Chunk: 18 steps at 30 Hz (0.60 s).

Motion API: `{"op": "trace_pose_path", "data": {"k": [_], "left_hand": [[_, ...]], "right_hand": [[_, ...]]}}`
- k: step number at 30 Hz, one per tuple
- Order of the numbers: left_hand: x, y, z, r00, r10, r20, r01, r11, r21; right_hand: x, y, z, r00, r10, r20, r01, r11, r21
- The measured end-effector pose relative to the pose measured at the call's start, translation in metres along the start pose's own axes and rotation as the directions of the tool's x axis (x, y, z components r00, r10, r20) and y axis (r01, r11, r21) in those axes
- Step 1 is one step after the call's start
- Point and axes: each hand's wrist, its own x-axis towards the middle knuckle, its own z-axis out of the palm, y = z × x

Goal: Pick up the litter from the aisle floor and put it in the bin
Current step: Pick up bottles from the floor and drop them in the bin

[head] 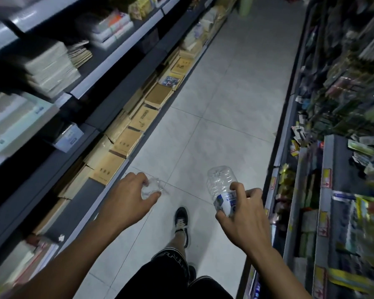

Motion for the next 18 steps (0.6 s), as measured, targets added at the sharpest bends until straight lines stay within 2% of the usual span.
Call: {"op": "trace_pose_path", "data": {"k": [5,8,18], "left_hand": [[0.062,-0.008,-0.002,0.999,-0.050,0.000,0.050,0.999,0.004],[0.110,-0.001,-0.006,0.999,-0.049,0.013,0.049,0.999,-0.013],[0.277,0.083,-0.003,0.983,0.161,0.086,-0.158,0.986,-0.050]], "right_hand": [[0.078,-0.017,-0.005,0.999,-0.048,-0.015,0.048,0.999,-0.011],[0.118,-0.021,-0.014,1.000,-0.021,-0.004,0.021,1.000,-0.020],[0.205,0.018,-0.043,0.978,0.191,-0.082,-0.192,0.981,-0.015]]}}
